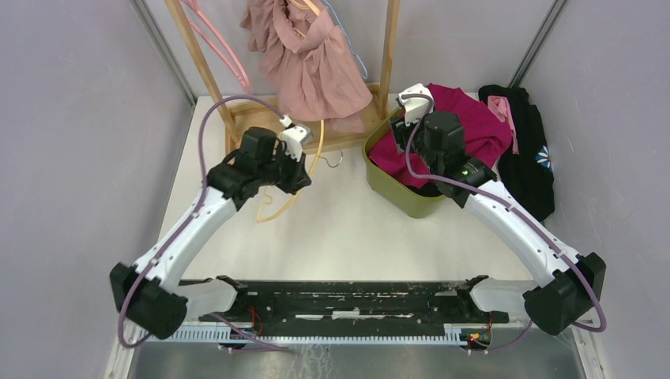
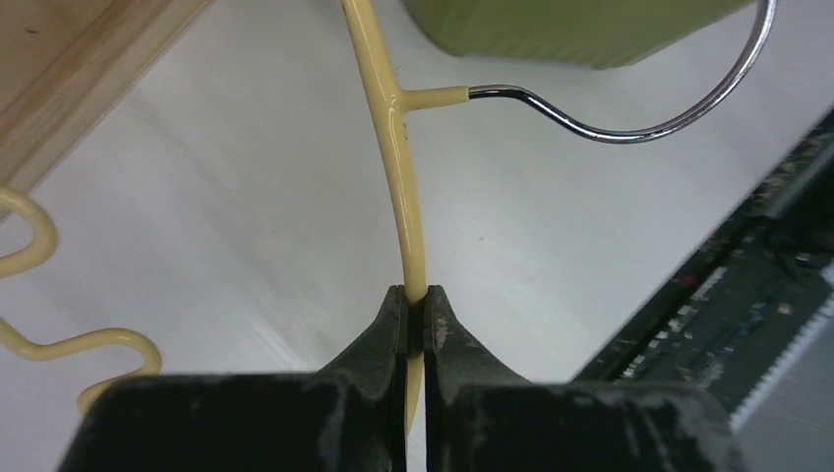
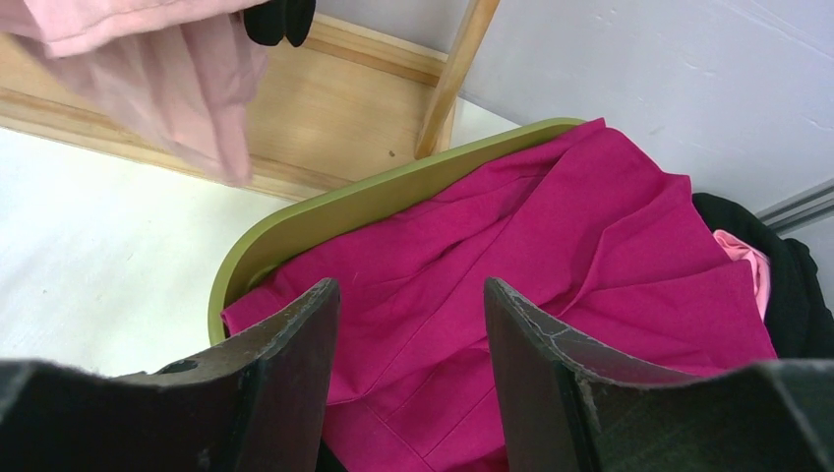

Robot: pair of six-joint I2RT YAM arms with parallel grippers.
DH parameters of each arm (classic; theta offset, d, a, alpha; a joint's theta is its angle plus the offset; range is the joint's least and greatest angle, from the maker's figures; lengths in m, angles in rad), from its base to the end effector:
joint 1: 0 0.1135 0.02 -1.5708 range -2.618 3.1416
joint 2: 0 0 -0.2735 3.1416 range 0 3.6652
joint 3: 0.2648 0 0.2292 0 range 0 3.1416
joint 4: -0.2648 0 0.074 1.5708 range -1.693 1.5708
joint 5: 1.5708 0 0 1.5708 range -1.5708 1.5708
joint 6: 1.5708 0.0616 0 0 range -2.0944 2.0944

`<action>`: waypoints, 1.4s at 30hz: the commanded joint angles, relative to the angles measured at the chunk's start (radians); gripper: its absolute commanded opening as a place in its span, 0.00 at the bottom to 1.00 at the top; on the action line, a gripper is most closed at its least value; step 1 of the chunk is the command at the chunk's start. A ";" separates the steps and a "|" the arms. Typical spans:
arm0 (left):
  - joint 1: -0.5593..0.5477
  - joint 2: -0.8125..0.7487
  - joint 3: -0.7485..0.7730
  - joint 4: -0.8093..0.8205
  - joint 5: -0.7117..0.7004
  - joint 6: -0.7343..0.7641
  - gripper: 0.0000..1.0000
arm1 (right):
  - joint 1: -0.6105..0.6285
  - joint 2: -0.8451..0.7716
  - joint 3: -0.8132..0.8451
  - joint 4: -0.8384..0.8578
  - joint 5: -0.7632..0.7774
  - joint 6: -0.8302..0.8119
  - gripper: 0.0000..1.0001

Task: Remove the skirt from the hanger
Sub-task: Pick up the hanger at the center of the board.

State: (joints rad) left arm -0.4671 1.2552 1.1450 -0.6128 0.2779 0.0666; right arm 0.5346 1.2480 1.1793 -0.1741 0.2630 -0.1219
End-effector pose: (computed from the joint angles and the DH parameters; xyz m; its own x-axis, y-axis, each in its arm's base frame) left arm 0.2259 -0.1328 0.3206 -0.5484 0.3483 -0.7602 0.6547 0.7445 -0.1312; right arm 0.2556 0.1328 0.3854 -0.1719 -0.2382 -0.9559 -0.2979 0.9374 -0.1801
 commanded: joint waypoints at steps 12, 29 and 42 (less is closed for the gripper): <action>-0.001 -0.404 -0.089 0.161 0.515 -0.491 0.03 | -0.003 -0.037 0.017 0.023 0.001 0.019 0.60; -0.001 -0.607 -0.362 0.079 0.551 -0.622 0.03 | -0.004 -0.070 0.015 0.001 0.023 0.008 0.60; -0.002 -0.295 0.174 0.424 0.296 -0.593 0.03 | -0.004 -0.043 0.058 -0.004 0.027 -0.007 0.60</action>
State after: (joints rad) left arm -0.4671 0.8631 1.1675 -0.4232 0.6853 -0.5198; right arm 0.5346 1.2060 1.1812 -0.2050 0.2714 -0.1200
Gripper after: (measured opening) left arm 0.065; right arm 0.603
